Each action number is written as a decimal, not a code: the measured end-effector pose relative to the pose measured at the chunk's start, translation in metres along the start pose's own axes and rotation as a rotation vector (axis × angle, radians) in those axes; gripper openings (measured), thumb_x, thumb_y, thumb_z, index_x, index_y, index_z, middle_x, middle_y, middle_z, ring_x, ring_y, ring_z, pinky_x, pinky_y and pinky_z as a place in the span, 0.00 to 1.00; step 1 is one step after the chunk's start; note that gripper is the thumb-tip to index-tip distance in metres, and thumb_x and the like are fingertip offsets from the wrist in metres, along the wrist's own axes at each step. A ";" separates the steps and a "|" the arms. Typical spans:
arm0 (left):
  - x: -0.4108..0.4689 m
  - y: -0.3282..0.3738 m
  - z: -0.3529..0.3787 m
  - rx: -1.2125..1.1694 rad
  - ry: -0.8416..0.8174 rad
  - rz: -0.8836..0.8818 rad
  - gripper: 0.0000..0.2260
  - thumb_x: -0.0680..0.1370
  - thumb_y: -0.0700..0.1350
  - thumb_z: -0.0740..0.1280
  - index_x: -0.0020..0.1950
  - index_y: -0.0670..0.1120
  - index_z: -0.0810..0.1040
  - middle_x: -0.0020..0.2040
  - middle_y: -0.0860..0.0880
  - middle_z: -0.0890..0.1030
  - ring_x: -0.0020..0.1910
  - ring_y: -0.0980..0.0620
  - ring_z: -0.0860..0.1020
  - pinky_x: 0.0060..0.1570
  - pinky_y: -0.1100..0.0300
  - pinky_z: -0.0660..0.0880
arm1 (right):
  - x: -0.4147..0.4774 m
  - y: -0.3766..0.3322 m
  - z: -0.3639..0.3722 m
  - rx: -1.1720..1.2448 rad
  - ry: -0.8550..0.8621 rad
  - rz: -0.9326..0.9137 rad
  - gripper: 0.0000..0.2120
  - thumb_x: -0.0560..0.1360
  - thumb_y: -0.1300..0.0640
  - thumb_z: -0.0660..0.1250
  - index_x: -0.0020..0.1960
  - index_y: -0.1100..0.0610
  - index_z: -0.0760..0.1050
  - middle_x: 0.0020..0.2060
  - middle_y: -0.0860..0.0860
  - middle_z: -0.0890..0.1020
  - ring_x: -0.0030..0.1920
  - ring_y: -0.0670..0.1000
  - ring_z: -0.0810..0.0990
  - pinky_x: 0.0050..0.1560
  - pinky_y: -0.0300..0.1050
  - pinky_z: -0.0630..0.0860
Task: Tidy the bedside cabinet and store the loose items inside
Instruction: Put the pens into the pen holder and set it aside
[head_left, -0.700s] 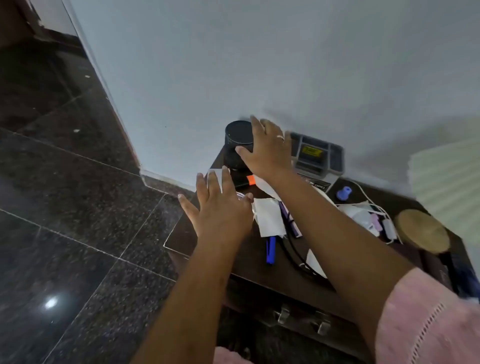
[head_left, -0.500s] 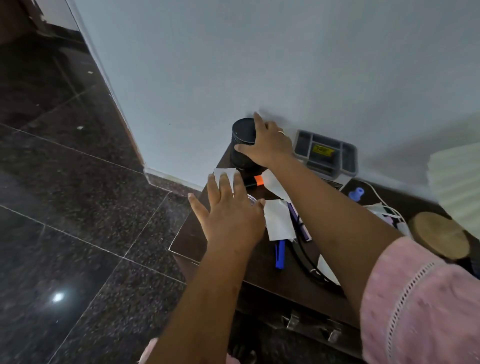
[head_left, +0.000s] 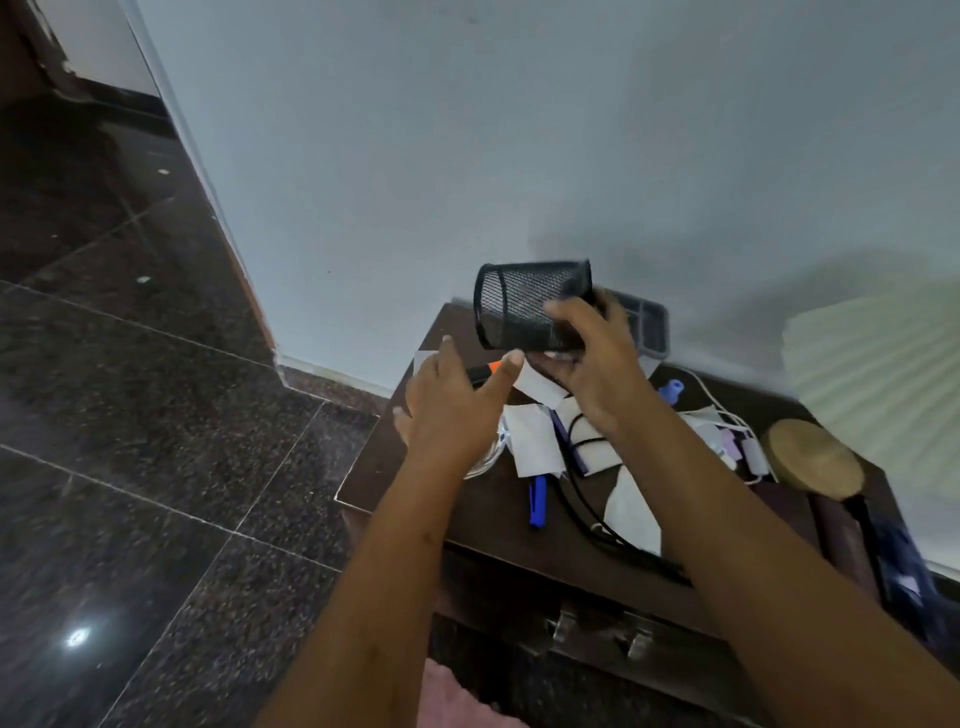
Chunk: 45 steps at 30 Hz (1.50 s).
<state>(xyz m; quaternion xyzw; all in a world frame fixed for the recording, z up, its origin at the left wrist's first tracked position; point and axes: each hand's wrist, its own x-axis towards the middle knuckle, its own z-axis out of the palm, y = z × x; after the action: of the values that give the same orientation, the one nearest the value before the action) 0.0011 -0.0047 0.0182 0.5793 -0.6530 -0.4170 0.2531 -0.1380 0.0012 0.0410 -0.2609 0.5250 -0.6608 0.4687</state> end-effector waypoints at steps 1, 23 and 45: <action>-0.003 0.006 0.001 -0.268 -0.060 -0.001 0.45 0.67 0.70 0.63 0.77 0.50 0.53 0.75 0.46 0.62 0.74 0.46 0.60 0.72 0.45 0.57 | -0.017 -0.001 -0.010 0.125 -0.017 0.077 0.22 0.71 0.59 0.69 0.64 0.59 0.70 0.59 0.59 0.78 0.56 0.57 0.80 0.48 0.50 0.81; -0.071 -0.009 0.005 0.225 -0.046 0.119 0.47 0.58 0.49 0.81 0.71 0.46 0.60 0.67 0.46 0.64 0.67 0.47 0.65 0.63 0.56 0.66 | -0.096 0.091 -0.062 -1.627 -0.257 -0.231 0.14 0.80 0.53 0.57 0.63 0.54 0.71 0.58 0.55 0.74 0.56 0.57 0.75 0.51 0.48 0.75; -0.070 0.006 0.041 0.233 -0.328 0.180 0.48 0.56 0.45 0.82 0.70 0.49 0.61 0.69 0.49 0.63 0.69 0.48 0.63 0.65 0.55 0.65 | -0.106 -0.032 -0.104 -0.965 0.388 -0.394 0.06 0.76 0.59 0.63 0.44 0.57 0.78 0.36 0.46 0.79 0.37 0.40 0.75 0.35 0.27 0.66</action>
<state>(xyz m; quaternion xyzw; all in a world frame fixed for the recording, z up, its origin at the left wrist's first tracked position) -0.0212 0.0734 0.0127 0.4686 -0.7781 -0.4032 0.1110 -0.1909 0.1427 0.0546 -0.4128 0.7860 -0.4565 0.0585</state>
